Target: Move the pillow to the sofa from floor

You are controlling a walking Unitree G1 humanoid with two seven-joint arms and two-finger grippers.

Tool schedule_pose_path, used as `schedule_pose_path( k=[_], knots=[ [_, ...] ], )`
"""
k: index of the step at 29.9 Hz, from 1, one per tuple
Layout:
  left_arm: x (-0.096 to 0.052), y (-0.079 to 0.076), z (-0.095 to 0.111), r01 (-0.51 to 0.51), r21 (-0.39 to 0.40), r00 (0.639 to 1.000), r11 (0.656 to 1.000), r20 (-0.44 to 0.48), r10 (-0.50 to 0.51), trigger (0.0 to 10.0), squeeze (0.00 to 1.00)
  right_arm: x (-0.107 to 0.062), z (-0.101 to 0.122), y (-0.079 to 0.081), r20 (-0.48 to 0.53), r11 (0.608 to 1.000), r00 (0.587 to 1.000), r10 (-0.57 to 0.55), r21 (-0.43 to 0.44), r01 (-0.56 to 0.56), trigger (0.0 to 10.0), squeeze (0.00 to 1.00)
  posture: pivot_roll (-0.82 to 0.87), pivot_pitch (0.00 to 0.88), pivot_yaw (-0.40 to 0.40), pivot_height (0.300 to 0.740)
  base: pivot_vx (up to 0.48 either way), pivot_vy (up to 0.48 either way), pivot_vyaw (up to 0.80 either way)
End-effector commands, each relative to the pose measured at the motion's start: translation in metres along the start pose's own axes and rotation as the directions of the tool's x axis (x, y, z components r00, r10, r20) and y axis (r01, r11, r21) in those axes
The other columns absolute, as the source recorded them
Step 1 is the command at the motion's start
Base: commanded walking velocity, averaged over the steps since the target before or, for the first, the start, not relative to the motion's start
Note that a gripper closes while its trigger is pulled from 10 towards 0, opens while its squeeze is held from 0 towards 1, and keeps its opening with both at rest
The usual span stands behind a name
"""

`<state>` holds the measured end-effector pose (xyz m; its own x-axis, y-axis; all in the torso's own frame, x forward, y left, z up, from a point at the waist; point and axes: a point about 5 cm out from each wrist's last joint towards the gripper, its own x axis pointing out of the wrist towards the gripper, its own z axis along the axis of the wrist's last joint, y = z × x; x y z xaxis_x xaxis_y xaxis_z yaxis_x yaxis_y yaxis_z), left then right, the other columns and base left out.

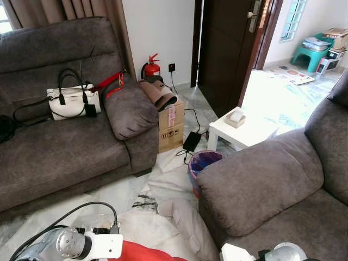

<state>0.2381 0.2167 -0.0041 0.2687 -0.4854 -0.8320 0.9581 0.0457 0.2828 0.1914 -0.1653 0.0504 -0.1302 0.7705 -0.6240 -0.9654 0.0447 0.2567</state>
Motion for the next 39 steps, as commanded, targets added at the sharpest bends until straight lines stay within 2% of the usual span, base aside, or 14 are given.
schedule_pose_path(
  k=[1, 3, 12, 19, 22, 27, 36, 37, 38, 39],
  knots=[
    [0.001, -0.006, -0.006, 0.015, 0.017, 1.000, 1.000, -0.026, -0.015, 10.0, 0.00, -0.002, 0.022, 0.005, 0.086, 0.996, 0.995, 0.042, -0.080, -0.035, 10.0, 0.00, 0.04, 0.029, 0.046, 0.740, 0.000, 0.000, 0.00],
    [0.003, -0.008, -0.007, -0.005, 0.038, 0.999, 0.999, -0.039, 0.007, 10.0, 0.00, -0.006, 0.027, 0.008, 0.093, 0.995, 0.995, 0.048, -0.089, -0.040, 10.0, 0.00, 0.03, 0.032, 0.042, 0.740, 0.000, 0.000, 0.00],
    [0.008, -0.007, -0.003, -0.058, 0.037, 0.998, 0.998, -0.009, 0.059, 10.0, 0.00, -0.015, 0.028, 0.016, 0.074, 0.995, 0.996, 0.043, -0.098, -0.035, 10.0, 0.00, 0.02, 0.040, 0.033, 0.740, 0.000, 0.000, 0.00],
    [0.008, 0.005, 0.006, -0.124, 0.034, 0.991, 0.992, 0.052, 0.122, 10.0, 0.00, -0.017, 0.028, 0.021, 0.075, 0.996, 0.996, 0.045, -0.082, -0.039, 10.0, 0.00, 0.02, 0.045, 0.030, 0.740, 0.000, 0.000, 0.00],
    [0.008, 0.010, 0.006, -0.150, 0.003, 0.988, 0.989, 0.046, 0.150, 10.0, 0.00, -0.018, 0.027, 0.024, 0.073, 0.996, 0.996, 0.053, -0.078, -0.047, 10.0, 0.00, 0.01, 0.043, 0.030, 0.740, 0.000, 0.000, 0.00],
    [0.009, 0.006, 0.002, -0.124, -0.024, 0.992, 0.992, 0.028, 0.125, 10.0, 0.00, -0.021, 0.028, 0.025, 0.071, 0.996, 0.996, 0.047, -0.079, -0.041, 10.0, 0.00, -0.01, 0.047, 0.026, 0.740, 0.000, 0.000, 0.00],
    [0.018, -0.012, -0.001, -0.039, -0.130, 0.999, 0.991, 0.015, 0.042, 10.0, 0.00, -0.029, 0.031, 0.025, 0.069, 0.996, 0.997, 0.027, -0.082, -0.021, 10.0, 0.00, -0.03, 0.050, 0.010, 0.740, 0.000, 0.000, 0.00],
    [0.019, -0.012, -0.001, -0.044, -0.136, 0.999, 0.990, 0.019, 0.047, 8.8, 0.00, -0.030, 0.031, 0.024, 0.063, 0.996, 0.998, 0.018, -0.085, -0.013, 10.0, 0.00, -0.03, 0.049, 0.008, 0.740, 0.000, 0.000, 0.00],
    [0.019, -0.012, -0.001, -0.048, -0.137, 0.999, 0.989, 0.020, 0.051, 8.8, 0.00, -0.030, 0.031, 0.023, 0.061, 0.996, 0.998, 0.013, -0.086, -0.008, 10.0, 0.00, -0.03, 0.049, 0.008, 0.740, 0.000, 0.000, 0.00],
    [0.019, -0.012, -0.001, -0.052, -0.147, 0.998, 0.988, 0.018, 0.055, 0.0, 0.00, -0.030, 0.031, 0.022, 0.059, 0.996, 0.998, 0.011, -0.086, -0.006, 10.0, 0.00, -0.02, 0.049, 0.003, 0.740, 0.000, 0.000, 0.00]
  ],
)
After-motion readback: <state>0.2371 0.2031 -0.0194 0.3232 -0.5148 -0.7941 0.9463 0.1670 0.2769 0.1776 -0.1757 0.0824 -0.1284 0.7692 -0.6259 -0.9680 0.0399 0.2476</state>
